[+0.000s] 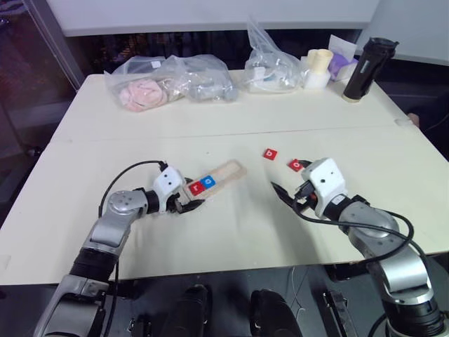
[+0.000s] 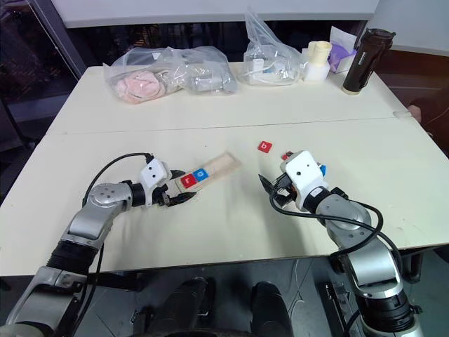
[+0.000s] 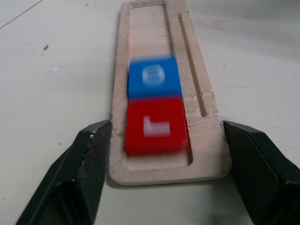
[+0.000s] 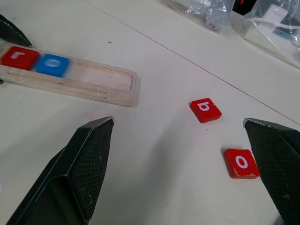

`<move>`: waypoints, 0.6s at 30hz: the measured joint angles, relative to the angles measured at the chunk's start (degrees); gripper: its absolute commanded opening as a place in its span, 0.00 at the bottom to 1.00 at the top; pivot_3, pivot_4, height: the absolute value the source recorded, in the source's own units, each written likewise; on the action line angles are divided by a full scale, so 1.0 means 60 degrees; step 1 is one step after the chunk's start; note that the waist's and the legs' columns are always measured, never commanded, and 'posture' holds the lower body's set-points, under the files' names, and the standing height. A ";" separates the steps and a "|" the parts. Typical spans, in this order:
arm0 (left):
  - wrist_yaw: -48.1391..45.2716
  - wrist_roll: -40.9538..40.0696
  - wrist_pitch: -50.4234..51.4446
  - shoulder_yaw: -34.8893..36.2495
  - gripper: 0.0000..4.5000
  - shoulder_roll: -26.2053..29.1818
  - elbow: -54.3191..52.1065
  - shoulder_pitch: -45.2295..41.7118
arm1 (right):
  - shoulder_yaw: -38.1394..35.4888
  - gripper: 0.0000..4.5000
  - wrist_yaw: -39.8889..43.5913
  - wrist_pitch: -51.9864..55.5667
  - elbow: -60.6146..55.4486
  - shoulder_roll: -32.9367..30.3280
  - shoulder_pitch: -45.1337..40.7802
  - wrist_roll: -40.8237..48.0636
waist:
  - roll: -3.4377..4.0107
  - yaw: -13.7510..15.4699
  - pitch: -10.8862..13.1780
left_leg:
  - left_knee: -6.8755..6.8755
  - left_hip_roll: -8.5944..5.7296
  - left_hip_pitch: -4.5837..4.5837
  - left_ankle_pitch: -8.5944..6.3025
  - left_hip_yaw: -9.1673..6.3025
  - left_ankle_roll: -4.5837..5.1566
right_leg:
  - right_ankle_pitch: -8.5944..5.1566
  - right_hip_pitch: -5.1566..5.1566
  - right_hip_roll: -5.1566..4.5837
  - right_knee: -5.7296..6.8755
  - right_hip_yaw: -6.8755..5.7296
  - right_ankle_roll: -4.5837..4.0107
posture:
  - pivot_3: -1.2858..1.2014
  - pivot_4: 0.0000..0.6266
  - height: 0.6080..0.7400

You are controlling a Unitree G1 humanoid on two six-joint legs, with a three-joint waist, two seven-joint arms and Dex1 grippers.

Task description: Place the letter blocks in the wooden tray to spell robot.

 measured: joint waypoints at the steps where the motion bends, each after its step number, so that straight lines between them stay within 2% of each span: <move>1: 0.0000 0.0000 -0.0001 -0.0006 0.70 0.0000 0.0021 -0.0011 | 0.0000 1.00 -0.0003 0.0000 0.0000 0.0000 -0.0012 0.0000 | 0.0003 0.0000 -0.0004 | 0.0000 0.0000 0.0001 0.0000 0.0000 0.0001 | 0.0000 0.0000 0.0000 0.0002 0.0000 0.0000 | 0.52 0.24 0.88; 10: -0.0644 0.0092 -0.0199 -0.0208 0.70 0.0041 0.0174 -0.0344 | -0.0022 1.00 0.0014 0.0002 0.0005 -0.0040 -0.0028 0.0003 | 0.0007 0.0013 -0.0006 | -0.0001 -0.0002 -0.0008 0.0001 0.0001 0.0002 | -0.0003 -0.0006 -0.0003 0.0000 -0.0001 0.0000 | 0.52 0.24 0.88; 18: -0.2249 0.0098 -0.0720 -0.1320 0.70 -0.0562 0.0260 -0.0911 | -0.0092 1.00 0.0104 0.0023 0.0023 -0.0167 -0.0155 0.0004 | 0.0005 0.0076 -0.0005 | -0.0011 -0.0010 -0.0029 0.0000 0.0004 0.0009 | 0.0001 -0.0010 -0.0003 -0.0040 -0.0002 0.0007 | 0.52 0.24 0.88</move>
